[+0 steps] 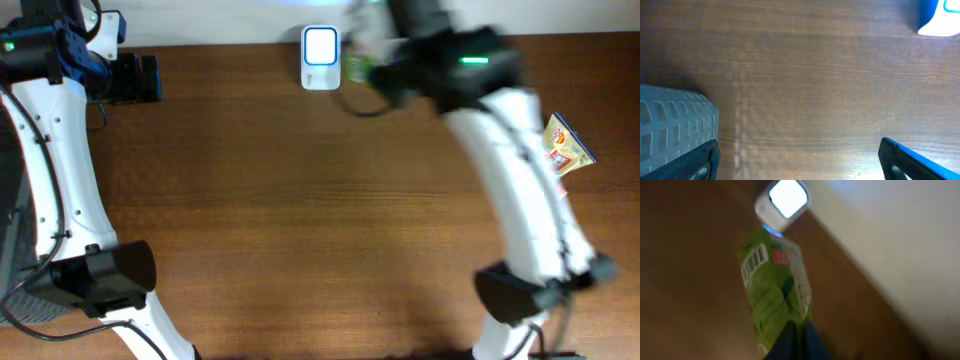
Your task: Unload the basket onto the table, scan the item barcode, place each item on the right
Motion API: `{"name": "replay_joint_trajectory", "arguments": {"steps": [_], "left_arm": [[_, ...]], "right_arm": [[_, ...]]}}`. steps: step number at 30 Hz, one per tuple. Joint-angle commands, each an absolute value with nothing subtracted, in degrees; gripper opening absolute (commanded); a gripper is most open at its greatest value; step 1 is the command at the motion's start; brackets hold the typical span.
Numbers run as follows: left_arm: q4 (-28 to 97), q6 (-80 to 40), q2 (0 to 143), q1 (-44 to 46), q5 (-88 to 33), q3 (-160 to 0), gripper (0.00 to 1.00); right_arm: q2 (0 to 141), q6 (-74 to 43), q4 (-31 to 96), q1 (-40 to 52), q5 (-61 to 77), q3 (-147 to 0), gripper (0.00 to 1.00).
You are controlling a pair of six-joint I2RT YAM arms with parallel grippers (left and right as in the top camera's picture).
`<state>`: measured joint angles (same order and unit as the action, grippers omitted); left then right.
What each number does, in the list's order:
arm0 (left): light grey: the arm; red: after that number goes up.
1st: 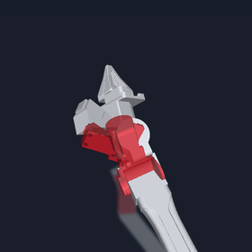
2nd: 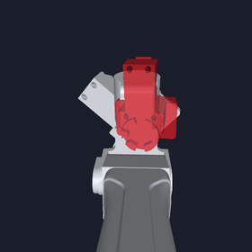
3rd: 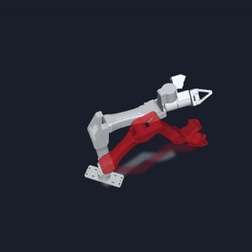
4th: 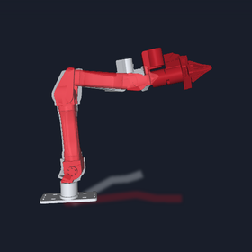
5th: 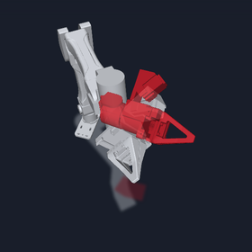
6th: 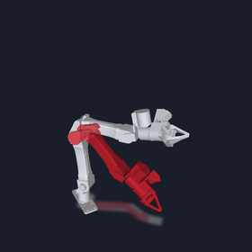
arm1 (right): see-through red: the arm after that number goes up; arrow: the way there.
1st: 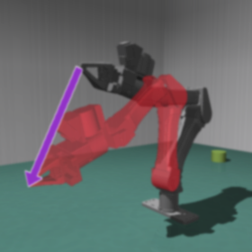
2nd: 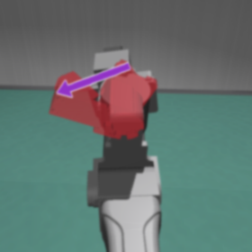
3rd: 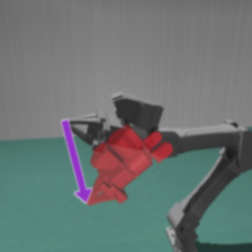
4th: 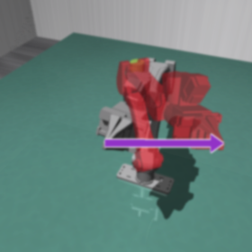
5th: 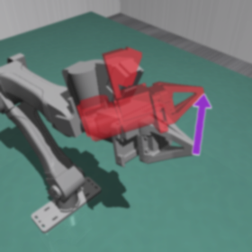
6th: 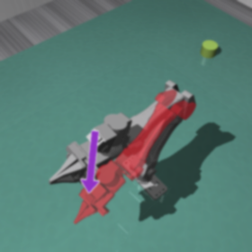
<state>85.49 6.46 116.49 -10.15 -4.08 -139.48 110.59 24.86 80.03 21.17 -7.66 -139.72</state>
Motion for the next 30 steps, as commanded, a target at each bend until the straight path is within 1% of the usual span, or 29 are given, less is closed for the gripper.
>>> {"name": "replay_joint_trajectory", "arguments": {"steps": [1, 2, 6, 8, 9, 10, 11, 12, 13, 14, 15, 16, 17, 21, 23, 25, 27, 30], "left_arm": [[85.43, 7.20, 116.49, -10.28, -4.25, -139.50, 0.99], [85.43, 7.20, 116.49, -10.28, -4.25, -139.50, 0.99], [85.43, 7.20, 116.49, -10.28, -4.25, -139.50, 0.99], [85.43, 7.20, 116.49, -10.31, -4.25, -139.50, 0.99], [85.43, 7.20, 116.49, -10.28, -4.25, -139.50, 0.99], [85.43, 7.20, 116.49, -10.28, -4.25, -139.50, 0.99], [85.43, 7.20, 116.49, -10.28, -4.25, -139.50, 0.99], [85.43, 7.20, 116.49, -10.28, -4.25, -139.50, 0.99], [85.43, 7.20, 116.49, -10.28, -4.25, -139.50, 0.99], [85.43, 7.20, 116.49, -10.28, -4.25, -139.50, 0.99], [85.43, 7.20, 116.49, -10.31, -4.25, -139.50, 0.99], [85.43, 7.20, 116.49, -10.31, -4.25, -139.50, 0.99], [85.43, 7.20, 116.49, -10.28, -4.25, -139.50, 0.99], [85.43, 7.18, 116.49, -10.31, -4.25, -139.50, 0.99], [85.43, 7.20, 116.49, -10.28, -4.25, -139.50, 0.99], [85.43, 7.20, 116.49, -10.28, -4.25, -139.50, 0.99], [85.43, 7.20, 116.49, -10.28, -4.25, -139.50, 0.99], [85.43, 7.20, 116.49, -10.31, -4.27, -139.50, 0.99]], "right_arm": [[110.34, 14.72, 86.74, 10.20, -1.30, -140.03, 0.04], [110.72, 13.91, 88.05, 7.16, -1.26, -140.03, 0.04], [115.20, 9.93, 92.01, -11.29, -0.56, -139.79, 0.04], [117.82, 9.34, 92.16, -17.50, 0.10, -138.96, 0.04], [120.16, 8.25, 92.20, -22.76, 5.87, -137.91, 0.04], [121.23, 8.25, 92.16, -25.47, 10.81, -136.88, 0.04], [121.67, 8.29, 92.14, -26.87, 14.02, -136.27, 0.08], [121.91, 8.88, 92.16, -28.14, 16.91, -136.05, 0.21], [121.78, 10.09, 92.14, -28.23, 18.74, -136.09, 0.28], [121.08, 11.90, 92.18, -28.08, 21.82, -136.70, 0.38], [119.83, 13.89, 92.16, -27.11, 26.06, -137.62, 0.62], [118.15, 14.79, 92.14, -25.63, 28.91, -138.82, 0.99], [116.62, 14.76, 92.29, -24.03, 29.19, -140.20, 0.99], [103.53, 14.33, 92.38, -11.66, 29.80, -144.46, 0.99], [99.68, 14.33, 92.38, -6.11, 29.80, -144.46, 0.99], [97.86, 14.33, 92.97, -2.55, 29.76, -144.46, 0.99], [96.60, 12.47, 97.36, -1.72, 24.08, -144.44, 0.99], [95.88, 10.26, 97.32, -5.41, 22.11, -144.07, 0.99]]}}
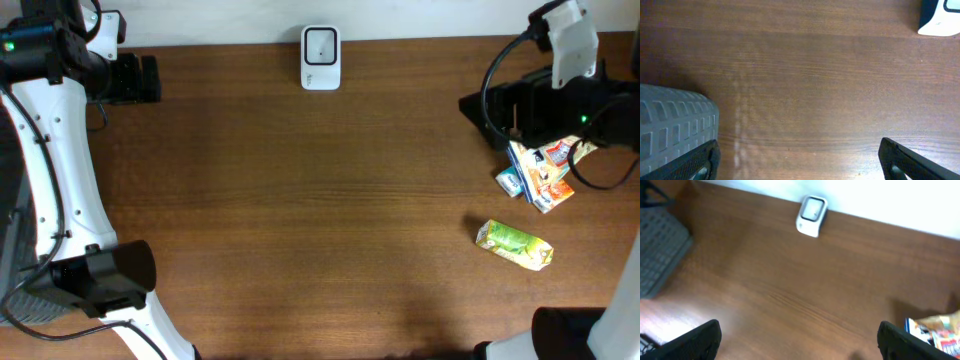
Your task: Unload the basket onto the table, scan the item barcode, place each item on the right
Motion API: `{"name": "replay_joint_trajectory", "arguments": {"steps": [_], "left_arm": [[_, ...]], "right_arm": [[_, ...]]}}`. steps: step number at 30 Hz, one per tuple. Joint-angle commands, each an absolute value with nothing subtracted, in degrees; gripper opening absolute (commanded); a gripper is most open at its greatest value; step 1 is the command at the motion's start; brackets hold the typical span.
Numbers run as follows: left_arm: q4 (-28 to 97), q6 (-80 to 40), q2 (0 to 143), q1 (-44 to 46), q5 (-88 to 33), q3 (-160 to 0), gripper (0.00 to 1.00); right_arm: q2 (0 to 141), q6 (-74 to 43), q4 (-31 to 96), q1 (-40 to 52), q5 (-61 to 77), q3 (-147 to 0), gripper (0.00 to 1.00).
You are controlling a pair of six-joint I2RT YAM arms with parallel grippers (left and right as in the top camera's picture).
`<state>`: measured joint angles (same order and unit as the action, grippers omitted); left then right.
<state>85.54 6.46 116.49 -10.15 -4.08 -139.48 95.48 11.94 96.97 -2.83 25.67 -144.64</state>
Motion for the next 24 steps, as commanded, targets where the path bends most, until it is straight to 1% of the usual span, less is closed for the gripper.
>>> {"name": "replay_joint_trajectory", "arguments": {"steps": [1, 4, 6, 8, 9, 10, 11, 13, 16, 18, 19, 21, 23, 24], "left_arm": [[85.43, 7.20, 116.49, -10.28, -4.25, -139.50, 0.99], [85.43, 7.18, 116.49, -10.28, -4.25, -139.50, 0.99], [85.43, 7.20, 116.49, -10.31, -4.25, -139.50, 0.99], [85.43, 7.20, 116.49, -10.28, -4.27, -139.50, 0.99], [85.43, 7.20, 116.49, -10.28, -4.25, -139.50, 0.99], [85.43, 7.18, 116.49, -10.28, -4.25, -139.50, 0.99], [85.43, 7.20, 116.49, -10.28, -4.25, -139.50, 0.99], [85.43, 7.20, 116.49, -10.28, -4.25, -139.50, 0.99], [85.43, 7.20, 116.49, -10.28, -4.25, -139.50, 0.99], [85.43, 7.20, 116.49, -10.28, -4.25, -139.50, 0.99], [85.43, 7.20, 116.49, -10.31, -4.25, -139.50, 0.99], [85.43, 7.20, 116.49, -10.28, -4.25, -139.50, 0.99], [85.45, 7.20, 116.49, -10.28, -4.25, -139.50, 0.99], [85.43, 7.20, 116.49, -10.28, -4.25, -139.50, 0.99]], "right_arm": [[95.88, 10.39, 97.32, -6.15, 21.19, -143.48, 0.99], [95.20, 10.72, 96.92, -8.95, 20.49, -138.15, 0.99], [93.51, 13.34, 92.60, -9.17, 20.47, -133.80, 0.99], [86.61, 13.39, 78.98, -9.02, 20.56, -121.45, 0.99], [81.60, 13.21, 70.54, -9.02, 20.49, -112.49, 0.99], [78.46, 13.21, 65.28, -9.02, 20.49, -106.80, 0.99], [77.14, 13.21, 63.22, -9.02, 20.49, -104.49, 0.99], [65.58, 13.17, 42.98, -9.02, 20.53, -83.00, 0.99], [52.45, 12.97, 22.09, -8.95, 22.20, -59.09, 0.99], [42.87, 9.78, 4.89, -8.97, 22.28, -41.01, 0.99], [39.88, 8.64, -0.32, -8.95, 22.22, -35.79, 0.99], [31.00, 6.31, -15.38, -8.60, 21.47, -20.32, 0.99], [25.89, 6.28, -20.16, -7.03, 18.48, -12.91, 0.99], [19.81, 6.31, -21.04, -4.19, 13.34, -6.63, 0.99]]}}
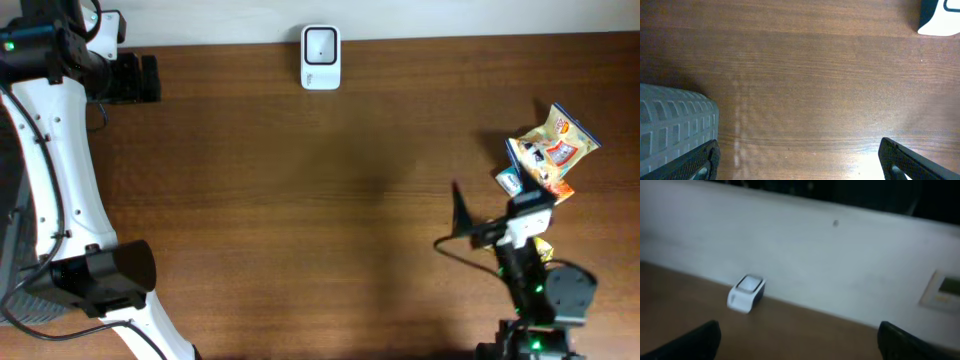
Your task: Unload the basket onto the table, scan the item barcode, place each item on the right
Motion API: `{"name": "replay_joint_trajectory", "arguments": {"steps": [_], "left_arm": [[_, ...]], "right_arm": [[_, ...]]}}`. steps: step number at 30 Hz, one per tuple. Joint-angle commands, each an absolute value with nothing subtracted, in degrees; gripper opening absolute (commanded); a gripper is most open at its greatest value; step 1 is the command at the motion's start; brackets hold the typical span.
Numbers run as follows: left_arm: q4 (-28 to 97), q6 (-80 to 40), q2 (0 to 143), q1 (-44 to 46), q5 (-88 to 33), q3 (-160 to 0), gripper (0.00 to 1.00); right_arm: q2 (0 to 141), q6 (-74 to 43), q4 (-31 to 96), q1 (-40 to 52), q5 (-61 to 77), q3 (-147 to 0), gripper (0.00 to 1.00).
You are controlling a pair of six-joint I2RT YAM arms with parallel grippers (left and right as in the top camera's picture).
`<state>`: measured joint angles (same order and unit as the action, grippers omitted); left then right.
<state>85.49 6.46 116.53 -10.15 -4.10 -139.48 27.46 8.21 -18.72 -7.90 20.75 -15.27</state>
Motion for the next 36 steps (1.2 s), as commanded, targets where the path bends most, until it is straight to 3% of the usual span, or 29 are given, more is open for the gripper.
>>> {"name": "replay_joint_trajectory", "arguments": {"steps": [1, 3, 8, 32, 36], "left_arm": [[85.43, 7.20, 116.49, -10.31, -4.25, -139.50, 0.99], [85.43, 7.20, 116.49, -10.28, -4.25, -139.50, 0.99], [85.43, 7.20, 116.49, -10.31, -4.25, -139.50, 0.99], [86.30, 7.25, 115.07, -10.20, -4.01, -139.50, 0.99], [74.26, 8.19, 104.12, -10.20, -5.32, -131.68, 0.99]], "right_arm": [[15.97, 6.33, -20.99, -2.37, 10.68, -3.46, 0.99], [10.44, 6.33, -17.87, -1.37, 9.80, -0.36, 0.99], [0.08, 6.59, 3.77, -1.02, 9.67, -0.32, 0.99], [0.21, 6.74, 3.66, -1.02, 10.24, -0.32, 0.99], [0.21, 6.74, 3.66, -1.02, 10.24, -0.32, 0.99]]}}
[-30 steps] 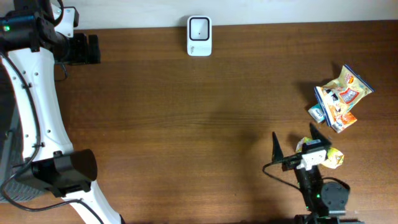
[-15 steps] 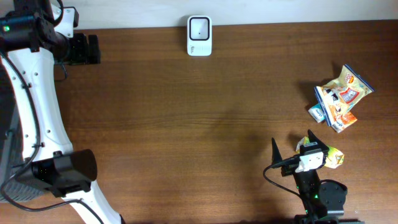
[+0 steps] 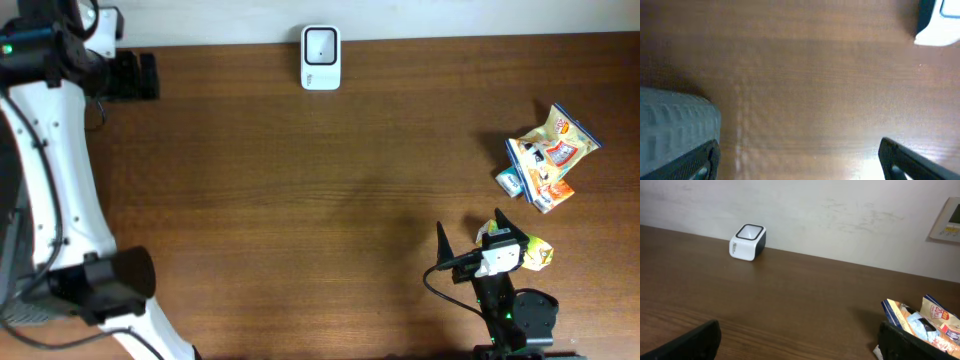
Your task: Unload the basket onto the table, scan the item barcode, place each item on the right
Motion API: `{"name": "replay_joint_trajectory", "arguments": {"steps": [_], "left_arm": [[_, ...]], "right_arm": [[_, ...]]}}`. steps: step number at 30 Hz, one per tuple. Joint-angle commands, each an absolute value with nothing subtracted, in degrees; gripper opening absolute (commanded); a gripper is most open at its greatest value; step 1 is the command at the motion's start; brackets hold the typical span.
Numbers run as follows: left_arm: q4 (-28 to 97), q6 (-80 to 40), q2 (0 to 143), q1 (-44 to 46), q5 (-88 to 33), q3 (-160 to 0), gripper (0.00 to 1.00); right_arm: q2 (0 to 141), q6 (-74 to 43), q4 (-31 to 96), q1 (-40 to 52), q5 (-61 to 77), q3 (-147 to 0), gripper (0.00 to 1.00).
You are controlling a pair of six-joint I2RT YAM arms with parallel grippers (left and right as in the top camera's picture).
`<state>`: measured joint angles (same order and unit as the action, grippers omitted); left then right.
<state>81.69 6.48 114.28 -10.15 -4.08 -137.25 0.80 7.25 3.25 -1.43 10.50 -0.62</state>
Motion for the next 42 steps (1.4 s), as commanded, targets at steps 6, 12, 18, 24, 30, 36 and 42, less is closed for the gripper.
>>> {"name": "replay_joint_trajectory", "arguments": {"steps": [6, 12, 18, 24, 30, 36, 42], "left_arm": [[31.22, 11.49, 72.23, -10.17, -7.94, -76.55, 0.99], [-4.64, 11.51, 44.56, -10.17, -11.86, -27.24, 0.99], [-13.47, 11.51, 30.28, -9.58, -11.57, -8.03, 0.99], [-12.25, 11.57, 23.11, -8.73, -10.07, -0.45, 0.99], [1.37, 12.75, 14.28, -7.22, -8.56, -0.49, 0.99], [3.79, 12.73, 4.01, -7.22, -8.58, -0.51, 0.99], [3.77, 12.73, 0.27, -7.25, -8.58, -0.51, 0.99]], "right_arm": [[0.21, 6.74, 3.66, -1.02, 10.24, -0.32, 0.99], [0.21, 6.74, 3.66, -1.02, 10.24, -0.32, 0.99], [0.21, 6.74, 3.66, -1.02, 10.24, -0.32, 0.99], [0.21, 6.74, 3.66, -1.02, 10.24, -0.32, 0.99], [0.21, 6.74, 3.66, -1.02, 10.24, -0.32, 0.99], [0.21, 6.74, 3.66, -1.02, 10.24, -0.32, 0.99], [0.21, 6.74, 3.66, -1.02, 10.24, -0.32, 0.99]]}}
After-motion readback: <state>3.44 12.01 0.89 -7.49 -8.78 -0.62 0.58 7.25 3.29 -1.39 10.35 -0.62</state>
